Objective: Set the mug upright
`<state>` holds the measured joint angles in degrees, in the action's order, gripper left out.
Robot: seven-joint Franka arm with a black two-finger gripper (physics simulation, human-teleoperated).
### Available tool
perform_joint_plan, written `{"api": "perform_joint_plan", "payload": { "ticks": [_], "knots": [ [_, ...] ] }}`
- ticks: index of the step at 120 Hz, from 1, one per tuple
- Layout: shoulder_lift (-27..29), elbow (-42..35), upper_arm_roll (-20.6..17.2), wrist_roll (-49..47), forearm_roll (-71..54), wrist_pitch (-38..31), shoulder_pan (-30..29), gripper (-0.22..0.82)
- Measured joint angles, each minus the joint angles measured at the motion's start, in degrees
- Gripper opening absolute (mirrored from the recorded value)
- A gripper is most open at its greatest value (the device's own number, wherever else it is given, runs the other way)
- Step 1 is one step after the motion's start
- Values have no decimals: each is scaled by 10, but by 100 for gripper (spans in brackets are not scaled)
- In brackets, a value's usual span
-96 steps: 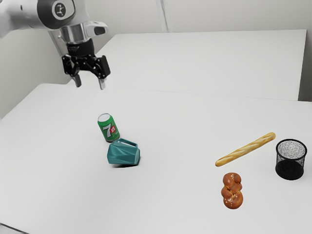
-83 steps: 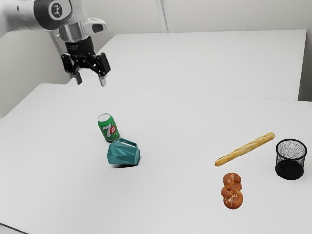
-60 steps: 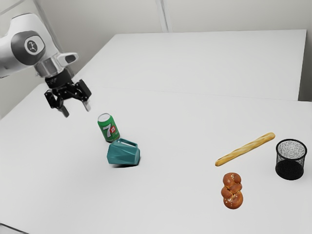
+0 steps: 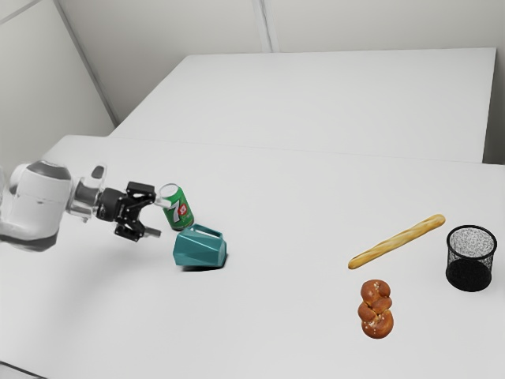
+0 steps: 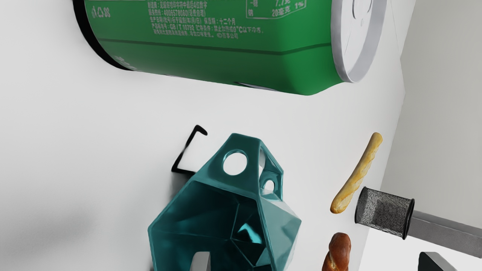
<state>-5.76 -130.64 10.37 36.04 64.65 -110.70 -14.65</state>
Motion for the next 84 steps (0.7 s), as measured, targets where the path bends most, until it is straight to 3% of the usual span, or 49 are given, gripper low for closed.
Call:
{"api": "perform_joint_plan", "payload": {
  "ticks": [56, 67, 84],
  "knots": [
    [-45, -27, -2, 234, 102, 1, 27, 60],
    [-46, -34, -3, 262, 113, 1, 29, 51],
    [-46, -39, -7, 299, 128, 1, 32, 24]
  ]
}}
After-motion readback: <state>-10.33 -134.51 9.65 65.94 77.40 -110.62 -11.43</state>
